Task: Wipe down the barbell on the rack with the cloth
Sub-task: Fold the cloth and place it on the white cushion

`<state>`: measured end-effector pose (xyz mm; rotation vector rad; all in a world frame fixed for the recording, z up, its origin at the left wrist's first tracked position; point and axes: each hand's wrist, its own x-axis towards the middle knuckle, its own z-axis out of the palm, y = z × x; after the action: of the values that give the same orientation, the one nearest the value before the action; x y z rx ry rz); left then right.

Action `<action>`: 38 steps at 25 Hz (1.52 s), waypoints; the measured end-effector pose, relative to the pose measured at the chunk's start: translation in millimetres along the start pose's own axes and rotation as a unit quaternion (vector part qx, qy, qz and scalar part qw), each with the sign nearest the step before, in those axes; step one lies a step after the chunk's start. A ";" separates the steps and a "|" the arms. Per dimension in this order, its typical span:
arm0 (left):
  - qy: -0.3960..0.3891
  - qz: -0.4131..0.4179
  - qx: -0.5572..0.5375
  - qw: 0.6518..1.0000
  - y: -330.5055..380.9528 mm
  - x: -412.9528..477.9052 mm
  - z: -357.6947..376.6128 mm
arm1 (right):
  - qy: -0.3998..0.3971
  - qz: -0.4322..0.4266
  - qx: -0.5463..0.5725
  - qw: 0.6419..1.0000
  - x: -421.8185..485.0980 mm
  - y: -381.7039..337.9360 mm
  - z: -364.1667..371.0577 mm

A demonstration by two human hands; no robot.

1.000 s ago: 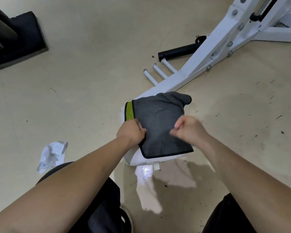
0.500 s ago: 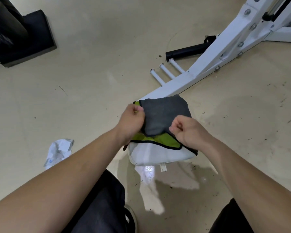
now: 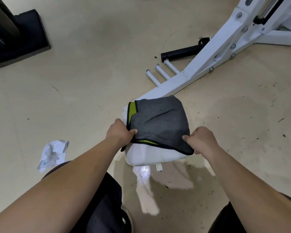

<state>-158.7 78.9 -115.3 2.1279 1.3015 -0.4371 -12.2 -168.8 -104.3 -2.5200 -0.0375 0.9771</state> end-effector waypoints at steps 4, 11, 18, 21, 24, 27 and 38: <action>-0.043 0.007 -0.084 0.996 17.7 -14.2 -2.4 | 0.027 -0.153 -0.109 0.982 -16.6 -6.2 12.5; -0.152 -0.021 -0.536 0.830 93.8 -65.1 -68.5 | 0.169 -0.323 -0.167 0.916 -30.8 -15.0 28.8; -0.091 0.055 -0.578 0.809 155.3 -89.7 -135.0 | 0.243 -0.221 0.096 0.939 -31.3 -64.4 -91.5; -0.005 0.070 -0.541 0.838 133.6 -99.9 -147.8 | 0.256 -0.344 0.011 0.903 -53.9 -73.9 -111.1; 0.008 0.035 -0.423 0.905 80.5 -113.4 -127.0 | 0.124 -0.404 -0.193 0.886 -67.8 -54.8 -94.4; -0.135 -0.029 -0.208 0.968 40.2 -132.6 -98.7 | -0.135 -0.312 -0.286 0.896 -68.2 -34.9 -62.5; -0.172 -0.163 -0.226 0.945 28.5 -63.1 -66.2 | 0.014 -0.312 -0.232 0.921 -11.3 -54.4 -28.1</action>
<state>-164.9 68.5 -20.3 1.3934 1.3894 -0.5544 4.5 -132.4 -56.7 -2.6292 -1.1097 0.7147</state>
